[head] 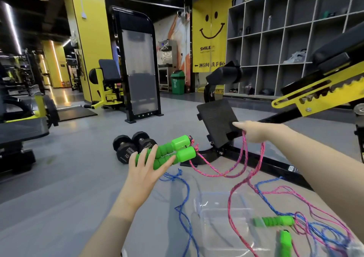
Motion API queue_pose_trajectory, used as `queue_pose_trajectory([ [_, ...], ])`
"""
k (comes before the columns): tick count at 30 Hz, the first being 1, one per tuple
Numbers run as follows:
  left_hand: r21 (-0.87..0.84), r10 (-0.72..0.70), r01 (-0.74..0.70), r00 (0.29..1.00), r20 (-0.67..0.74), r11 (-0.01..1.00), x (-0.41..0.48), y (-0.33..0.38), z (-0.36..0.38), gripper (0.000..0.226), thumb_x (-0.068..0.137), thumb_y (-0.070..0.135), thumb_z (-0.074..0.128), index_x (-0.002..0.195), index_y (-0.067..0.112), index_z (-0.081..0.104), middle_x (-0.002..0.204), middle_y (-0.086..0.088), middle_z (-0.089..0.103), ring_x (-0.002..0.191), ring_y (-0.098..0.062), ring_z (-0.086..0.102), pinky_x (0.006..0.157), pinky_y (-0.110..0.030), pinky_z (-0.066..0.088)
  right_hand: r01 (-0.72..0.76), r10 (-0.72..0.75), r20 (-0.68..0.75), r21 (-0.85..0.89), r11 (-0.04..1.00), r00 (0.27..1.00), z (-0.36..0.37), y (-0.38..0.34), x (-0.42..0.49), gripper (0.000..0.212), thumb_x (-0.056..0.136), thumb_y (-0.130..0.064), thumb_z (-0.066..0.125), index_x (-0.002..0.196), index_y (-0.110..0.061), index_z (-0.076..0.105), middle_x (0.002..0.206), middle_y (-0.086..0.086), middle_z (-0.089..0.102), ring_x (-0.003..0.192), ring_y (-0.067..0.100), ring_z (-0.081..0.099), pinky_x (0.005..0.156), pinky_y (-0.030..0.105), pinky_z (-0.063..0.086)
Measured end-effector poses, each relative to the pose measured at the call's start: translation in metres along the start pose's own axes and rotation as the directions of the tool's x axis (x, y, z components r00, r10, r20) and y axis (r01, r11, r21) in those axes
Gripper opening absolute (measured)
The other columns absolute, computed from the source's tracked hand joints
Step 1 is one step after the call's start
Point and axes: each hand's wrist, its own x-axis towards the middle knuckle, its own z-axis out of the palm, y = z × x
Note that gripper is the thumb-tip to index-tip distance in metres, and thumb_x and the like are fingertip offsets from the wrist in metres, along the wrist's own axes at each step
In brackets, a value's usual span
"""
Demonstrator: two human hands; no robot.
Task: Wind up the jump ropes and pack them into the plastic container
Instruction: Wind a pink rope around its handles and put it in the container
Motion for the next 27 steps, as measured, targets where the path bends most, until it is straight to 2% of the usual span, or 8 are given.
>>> queue_pose_trajectory([
  [1,-0.006,0.013,-0.013,1.0,0.003,1.0,-0.001,0.002,0.002,0.084,0.064,-0.011,0.029,0.137,0.029,0.043,0.126,-0.028,0.051,0.101,-0.04,0.049,0.086,-0.054,0.037,-0.043,0.045,0.08,-0.032,0.999,0.996,0.009,0.002,-0.003,0.067,0.091,0.005,0.026,0.15,-0.022,0.011,0.154,0.011,0.022,0.095,0.013,0.053,0.063,0.015,0.038],
  [3,-0.028,0.037,-0.037,0.999,0.01,0.999,-0.001,0.005,0.005,0.083,0.066,-0.011,0.027,0.137,0.029,0.044,0.126,-0.027,0.052,0.102,-0.04,0.05,0.087,-0.054,0.038,-0.011,0.013,0.069,-0.025,1.0,0.998,0.03,0.003,-0.003,0.059,0.094,-0.001,0.029,0.15,-0.02,0.018,0.153,0.009,0.025,0.114,0.017,0.05,0.09,0.023,0.041],
  [6,-0.07,0.071,-0.071,0.997,-0.005,0.995,0.002,0.016,0.011,0.079,0.073,-0.01,0.022,0.138,0.03,0.043,0.129,-0.026,0.047,0.103,-0.04,0.049,0.087,-0.054,0.039,0.069,-0.045,-0.066,0.421,0.904,0.997,0.068,-0.009,0.001,0.045,0.101,-0.026,0.032,0.145,-0.016,0.032,0.15,0.006,0.034,0.136,0.022,0.033,0.108,0.028,0.024],
  [9,-0.094,0.096,-0.098,0.995,-0.033,0.991,0.009,0.029,0.014,0.083,0.07,-0.012,0.029,0.14,0.03,0.04,0.131,-0.025,0.042,0.104,-0.039,0.047,0.088,-0.054,0.037,0.006,0.007,-0.01,0.884,0.468,1.0,0.105,-0.033,-0.001,0.051,0.1,-0.045,0.025,0.141,-0.019,0.038,0.139,0.005,0.047,0.125,0.019,0.043,0.104,0.033,0.028],
  [13,-0.107,0.062,-0.07,0.995,-0.08,0.992,0.018,0.04,0.015,0.089,0.066,-0.017,0.038,0.142,0.031,0.038,0.131,-0.025,0.044,0.104,-0.039,0.049,0.089,-0.053,0.037,-0.033,-0.018,0.034,0.997,0.064,0.999,0.134,-0.052,-0.009,0.066,0.094,-0.06,0.011,0.126,-0.02,0.053,0.116,0.006,0.063,0.105,0.022,0.058,0.1,0.04,0.036],
  [16,-0.098,0.058,-0.066,0.994,-0.088,0.993,0.019,0.046,0.018,0.089,0.064,-0.015,0.041,0.141,0.03,0.039,0.131,-0.025,0.045,0.103,-0.039,0.048,0.088,-0.053,0.036,-0.056,-0.103,0.038,0.982,-0.178,0.994,0.144,-0.057,-0.018,0.068,0.095,-0.059,0.011,0.107,-0.013,0.06,0.071,0.018,0.065,0.063,0.029,0.062,0.085,0.044,0.05],
  [21,-0.082,-0.013,0.007,0.997,-0.074,0.997,0.019,0.053,0.027,0.075,0.076,-0.011,0.034,0.14,0.029,0.042,0.129,-0.024,0.048,0.1,-0.039,0.048,0.085,-0.051,0.036,-0.026,0.009,0.025,0.989,0.145,1.0,0.165,-0.047,-0.032,0.05,0.101,-0.04,0.023,0.103,-0.004,0.058,0.044,0.003,0.04,0.031,0.013,0.036,0.056,0.031,0.05],
  [27,-0.027,-0.066,0.065,0.997,-0.03,0.998,0.02,0.059,0.04,0.076,0.07,-0.01,0.039,0.137,0.026,0.044,0.129,-0.025,0.047,0.101,-0.04,0.046,0.085,-0.052,0.036,0.162,-0.157,-0.063,0.618,0.769,0.986,0.17,-0.033,-0.05,0.032,0.101,-0.032,0.029,0.095,-0.009,0.049,0.063,0.001,0.04,0.056,0.014,0.044,0.051,0.033,0.047],
])
